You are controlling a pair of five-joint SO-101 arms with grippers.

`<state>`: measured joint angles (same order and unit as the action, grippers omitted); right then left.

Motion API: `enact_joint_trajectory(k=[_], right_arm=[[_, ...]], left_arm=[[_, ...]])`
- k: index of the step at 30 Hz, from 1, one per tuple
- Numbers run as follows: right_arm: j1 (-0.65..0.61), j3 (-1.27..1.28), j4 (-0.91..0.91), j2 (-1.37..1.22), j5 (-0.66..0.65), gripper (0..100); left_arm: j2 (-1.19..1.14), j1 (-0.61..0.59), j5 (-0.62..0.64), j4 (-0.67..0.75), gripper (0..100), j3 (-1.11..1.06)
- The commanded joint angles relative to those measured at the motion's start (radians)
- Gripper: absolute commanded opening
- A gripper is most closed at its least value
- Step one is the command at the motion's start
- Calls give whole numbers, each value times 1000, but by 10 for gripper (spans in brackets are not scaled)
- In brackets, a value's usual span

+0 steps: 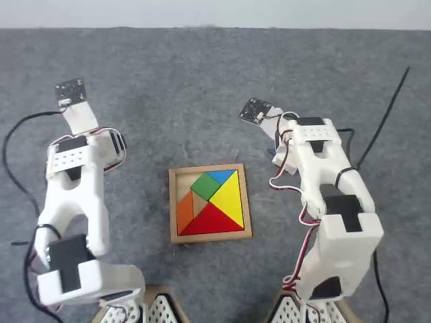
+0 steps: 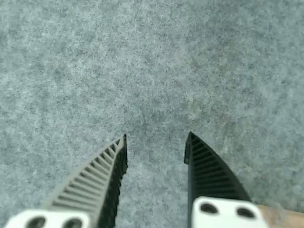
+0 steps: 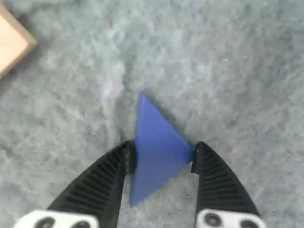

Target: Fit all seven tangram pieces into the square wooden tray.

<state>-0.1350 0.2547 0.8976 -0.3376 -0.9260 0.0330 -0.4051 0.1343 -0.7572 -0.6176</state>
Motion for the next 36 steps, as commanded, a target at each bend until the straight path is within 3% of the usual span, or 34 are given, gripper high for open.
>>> enact_joint_trajectory(k=[1, 11, 17, 24, 29, 36], right_arm=[[16, -54, 48, 30, -8, 133], [-51, -48, 185, 312, 54, 133], [-183, 31, 174, 449, 25, 133], [-375, 34, 165, 410, -163, 133], [-452, 34, 38, 328, -218, 133], [-542, -52, -2, 191, -296, 135]], left_arm=[[3, 2, 3, 26, 185, 42], [3, 2, 3, 26, 185, 42], [3, 2, 3, 26, 185, 42], [3, -63, 3, 38, 185, 59], [2, -226, 11, 87, 185, 97], [-77, -287, 12, 49, 185, 193]])
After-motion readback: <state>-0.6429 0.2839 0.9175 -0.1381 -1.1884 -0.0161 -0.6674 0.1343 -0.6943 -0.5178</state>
